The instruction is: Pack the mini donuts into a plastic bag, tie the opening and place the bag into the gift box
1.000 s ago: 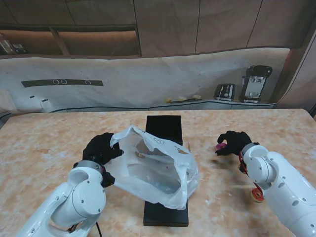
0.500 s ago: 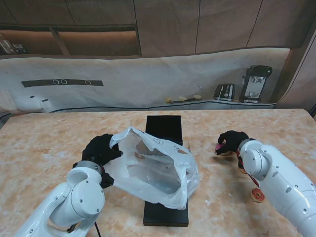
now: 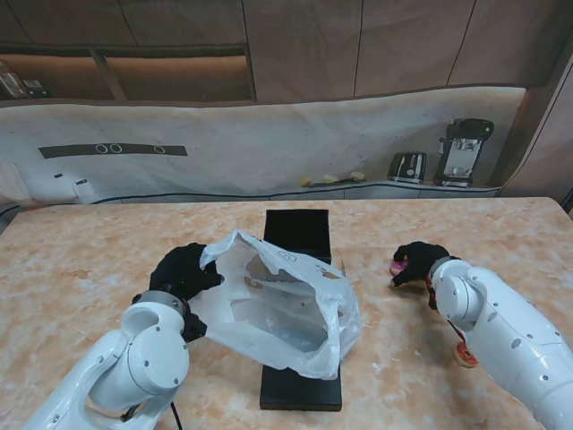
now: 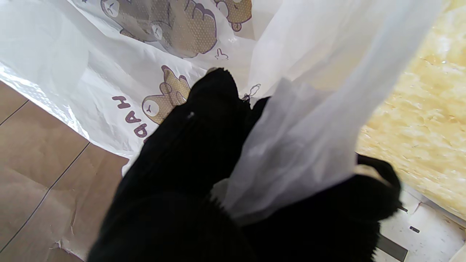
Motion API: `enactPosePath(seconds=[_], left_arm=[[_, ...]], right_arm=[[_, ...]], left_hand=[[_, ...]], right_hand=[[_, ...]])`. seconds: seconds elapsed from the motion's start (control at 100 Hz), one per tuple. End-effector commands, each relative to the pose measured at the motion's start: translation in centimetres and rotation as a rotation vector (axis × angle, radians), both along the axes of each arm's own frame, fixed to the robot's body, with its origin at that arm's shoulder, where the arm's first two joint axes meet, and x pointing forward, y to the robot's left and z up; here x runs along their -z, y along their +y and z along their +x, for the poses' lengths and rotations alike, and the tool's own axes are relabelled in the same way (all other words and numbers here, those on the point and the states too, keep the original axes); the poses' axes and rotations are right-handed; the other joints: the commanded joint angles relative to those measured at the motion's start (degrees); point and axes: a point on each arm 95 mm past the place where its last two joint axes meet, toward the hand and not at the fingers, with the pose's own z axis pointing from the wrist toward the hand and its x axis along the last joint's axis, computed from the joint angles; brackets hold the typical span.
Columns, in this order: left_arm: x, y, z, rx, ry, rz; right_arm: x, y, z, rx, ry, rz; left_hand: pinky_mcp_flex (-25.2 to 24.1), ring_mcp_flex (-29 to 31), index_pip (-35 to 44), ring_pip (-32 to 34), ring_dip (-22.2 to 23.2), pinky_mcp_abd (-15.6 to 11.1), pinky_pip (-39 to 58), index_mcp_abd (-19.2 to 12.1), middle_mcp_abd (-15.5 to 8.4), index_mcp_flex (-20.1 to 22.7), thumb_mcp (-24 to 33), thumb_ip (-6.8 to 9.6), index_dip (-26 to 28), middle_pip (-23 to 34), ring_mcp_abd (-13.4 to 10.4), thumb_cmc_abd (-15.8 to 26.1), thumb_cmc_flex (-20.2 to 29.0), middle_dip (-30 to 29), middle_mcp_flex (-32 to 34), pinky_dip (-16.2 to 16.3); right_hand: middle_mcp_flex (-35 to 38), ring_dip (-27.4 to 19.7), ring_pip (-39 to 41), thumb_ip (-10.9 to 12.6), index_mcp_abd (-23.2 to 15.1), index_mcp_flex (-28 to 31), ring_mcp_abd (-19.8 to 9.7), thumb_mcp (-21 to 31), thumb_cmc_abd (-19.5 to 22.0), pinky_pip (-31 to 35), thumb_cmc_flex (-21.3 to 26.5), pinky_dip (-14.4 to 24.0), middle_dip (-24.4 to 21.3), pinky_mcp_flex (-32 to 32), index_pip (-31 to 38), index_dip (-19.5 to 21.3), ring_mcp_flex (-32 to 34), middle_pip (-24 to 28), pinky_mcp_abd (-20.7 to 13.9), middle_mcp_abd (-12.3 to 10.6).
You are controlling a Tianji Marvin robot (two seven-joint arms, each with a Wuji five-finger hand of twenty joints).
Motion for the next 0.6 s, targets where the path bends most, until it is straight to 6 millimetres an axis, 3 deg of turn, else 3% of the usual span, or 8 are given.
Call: enactPosePath(seconds=[0.0, 0.25, 0.42, 0.46, 0.49, 0.53, 0.59], left_arm=[[-0.2, -0.2, -0.1, 0.009, 0.005, -0.004], [-0.2, -0.1, 0.0, 0.008, 0.008, -0.006], [-0.2, 0.1, -0.1, 0.002, 0.01, -0.002], [-0.2, 0.1, -0.1, 0.001, 0.011, -0.001], [-0.2, 0.1, -0.1, 0.0, 0.011, -0.001], [-0.2, 0.1, -0.1, -0.001, 0.01, 0.0], [-0.2, 0.2, -0.1, -0.001, 0.009, 0.0]], right_arm=[[1.6, 0.2, -0.7, 0.0, 0.05, -0.015], [2.3, 0.4, -0.5, 0.025, 0.03, -0.052], [2.7, 0.6, -0.3, 0.04, -0.014, -0.062], [2.8, 0.7, -0.3, 0.045, -0.031, -0.055], [2.8, 0.7, -0.2, 0.042, -0.053, -0.052], [2.8, 0.7, -0.1, 0.027, -0.081, -0.052], [2.6, 0.7, 0.0, 0.01, -0.118, -0.055]], left_hand=[[-0.2, -0.6, -0.8, 1.4, 0.4, -1.6, 5.4, 0.2, -0.5, -0.1, 0.7, 0.68, -0.7, 0.7, 1.5, -1.0, -0.3, 0.6, -0.2, -0.4], [-2.3, -2.2, -1.1, 0.5, 0.9, -1.1, 4.6, 0.0, -0.3, -0.6, 0.2, 0.65, -0.7, -0.1, 2.3, -0.3, -0.1, 1.5, -1.1, 0.5], [-2.5, -2.4, -1.1, 0.2, 1.0, -1.0, 4.4, 0.0, -0.3, -0.7, 0.0, 0.69, -0.7, -0.4, 2.5, -0.2, 0.1, 1.7, -1.1, 0.9], [-2.5, -2.5, -1.2, 0.2, 1.0, -1.0, 4.3, 0.0, -0.3, -0.7, 0.0, 0.69, -0.7, -0.4, 2.5, -0.2, 0.1, 1.7, -1.0, 1.0], [-2.5, -2.4, -1.2, 0.2, 1.0, -1.0, 4.3, 0.0, -0.3, -0.7, 0.0, 0.7, -0.7, -0.4, 2.5, -0.2, 0.1, 1.8, -1.0, 1.0], [-2.5, -2.4, -1.2, 0.2, 1.1, -1.0, 4.3, 0.0, -0.3, -0.7, -0.1, 0.71, -0.7, -0.5, 2.5, -0.1, 0.1, 1.8, -1.1, 1.1], [-3.5, -3.1, -1.3, -0.1, 1.1, -0.8, 3.8, -0.1, -0.3, -0.9, -0.2, 0.74, -0.8, -0.7, 2.8, 0.1, 0.2, 2.0, -1.5, 1.4]], right_hand=[[-0.7, 2.4, 2.3, 0.2, 0.7, 2.1, 0.6, 2.3, -2.8, 3.8, 2.4, 1.2, 3.2, 1.4, 2.7, 0.7, 1.0, 1.9, -0.9, 1.1], [4.3, 12.1, 18.3, -1.0, 0.9, 6.4, 0.9, 16.4, -7.5, 22.9, 8.0, 3.4, 10.2, 11.8, 8.7, 1.9, 7.7, 10.9, -6.3, 0.3], [12.4, 15.9, 26.3, -1.6, -3.2, 12.4, 1.1, 23.4, -6.0, 30.2, 8.3, 4.0, 14.3, 20.3, 12.9, 2.2, 16.6, 15.2, -8.3, -0.8], [13.6, 16.3, 27.4, -2.8, -5.6, 13.3, 1.3, 23.5, -3.3, 31.3, 8.8, 3.9, 14.7, 21.4, 12.7, 0.6, 18.1, 15.2, -8.6, -1.1], [15.2, 16.5, 28.3, -5.7, -6.6, 13.7, 1.3, 23.3, -2.2, 32.4, 9.8, 3.4, 15.7, 22.5, 15.8, -5.7, 19.5, 15.0, -9.0, -1.3], [17.4, 16.6, 29.5, -7.8, -7.4, 14.5, 1.4, 22.9, -1.9, 33.5, 11.0, 3.2, 16.3, 24.1, 18.5, -9.3, 21.3, 15.0, -9.2, -1.6], [20.0, 16.2, 30.5, -9.0, -7.5, 15.9, 1.6, 22.2, -1.4, 34.7, 12.0, 3.0, 16.6, 26.2, 22.0, -12.4, 23.4, 14.8, -9.3, -2.0]])
